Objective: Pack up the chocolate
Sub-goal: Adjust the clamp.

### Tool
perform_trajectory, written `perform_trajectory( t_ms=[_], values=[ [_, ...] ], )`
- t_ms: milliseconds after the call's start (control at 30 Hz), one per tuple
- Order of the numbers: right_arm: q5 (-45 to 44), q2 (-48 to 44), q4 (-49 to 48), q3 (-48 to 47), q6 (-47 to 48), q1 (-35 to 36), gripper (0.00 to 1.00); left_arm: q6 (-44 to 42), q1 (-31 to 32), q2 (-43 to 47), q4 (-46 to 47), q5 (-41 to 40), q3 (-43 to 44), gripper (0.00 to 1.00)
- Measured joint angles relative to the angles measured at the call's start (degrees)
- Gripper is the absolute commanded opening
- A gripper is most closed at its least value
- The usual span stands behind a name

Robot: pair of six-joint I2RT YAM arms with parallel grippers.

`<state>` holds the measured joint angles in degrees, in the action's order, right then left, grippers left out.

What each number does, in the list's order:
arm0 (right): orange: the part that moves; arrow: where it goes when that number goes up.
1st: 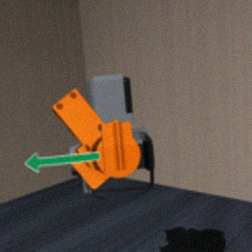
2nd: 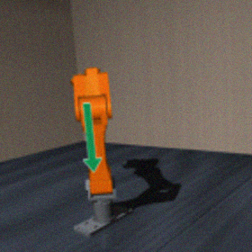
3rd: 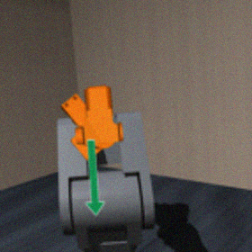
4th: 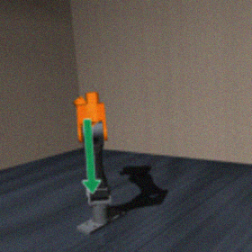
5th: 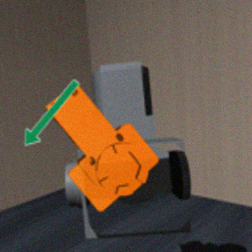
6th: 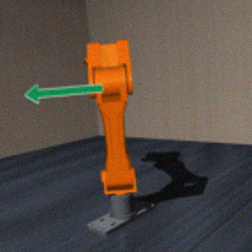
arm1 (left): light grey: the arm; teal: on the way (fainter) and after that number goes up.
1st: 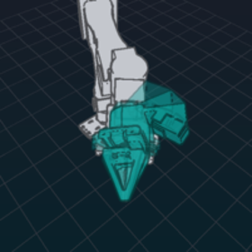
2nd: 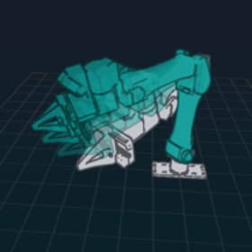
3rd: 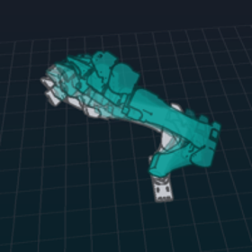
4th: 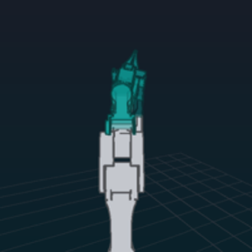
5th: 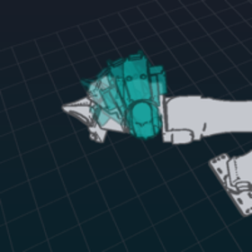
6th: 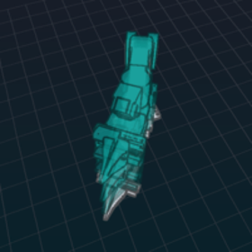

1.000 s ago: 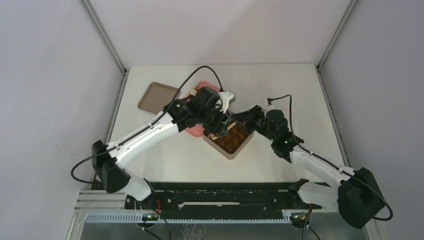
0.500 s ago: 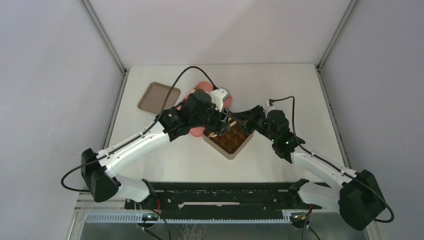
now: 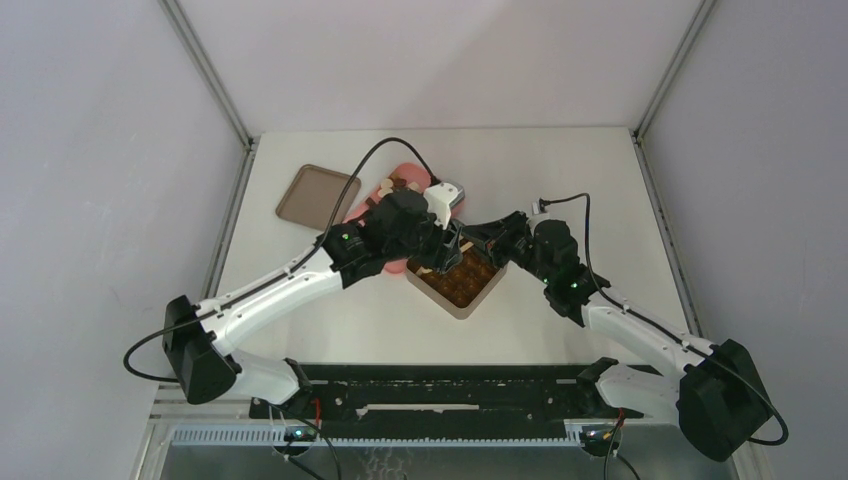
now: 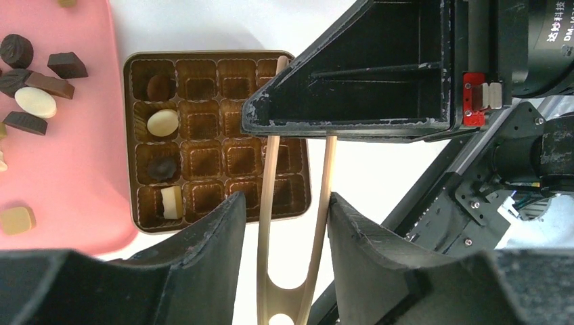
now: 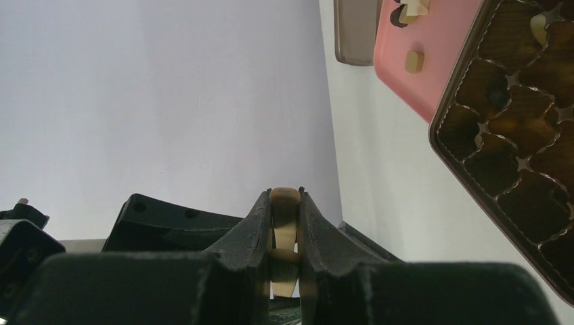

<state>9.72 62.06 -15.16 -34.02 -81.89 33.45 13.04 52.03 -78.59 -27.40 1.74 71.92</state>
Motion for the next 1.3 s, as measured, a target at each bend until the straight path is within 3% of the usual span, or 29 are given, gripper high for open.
perform_trajectory(
  t_ms=[300, 733, 1133, 1233, 1300],
  values=[
    [0.0, 0.0, 0.0, 0.0, -0.5, 0.0, 0.03, 0.0, 0.3, 0.9, 2.4, -0.2, -1.7, 0.39],
    [1.9, 0.4, -1.4, 0.2, -3.3, 0.0, 0.01, -0.6, 0.6, 3.7, 4.7, -0.3, -4.3, 0.44],
    [2.8, 0.5, -3.2, 0.2, -5.4, -0.1, 0.01, -0.6, 0.6, 5.2, 6.8, -0.5, -5.4, 0.40],
    [2.8, 0.5, -3.2, 0.2, -5.4, -0.1, 0.09, -0.6, 0.6, 5.2, 6.8, -0.6, -5.4, 0.37],
    [2.8, 0.5, -3.1, 0.2, -5.3, -0.1, 0.24, -0.6, 0.6, 5.2, 6.8, -0.6, -5.4, 0.36]
  ],
)
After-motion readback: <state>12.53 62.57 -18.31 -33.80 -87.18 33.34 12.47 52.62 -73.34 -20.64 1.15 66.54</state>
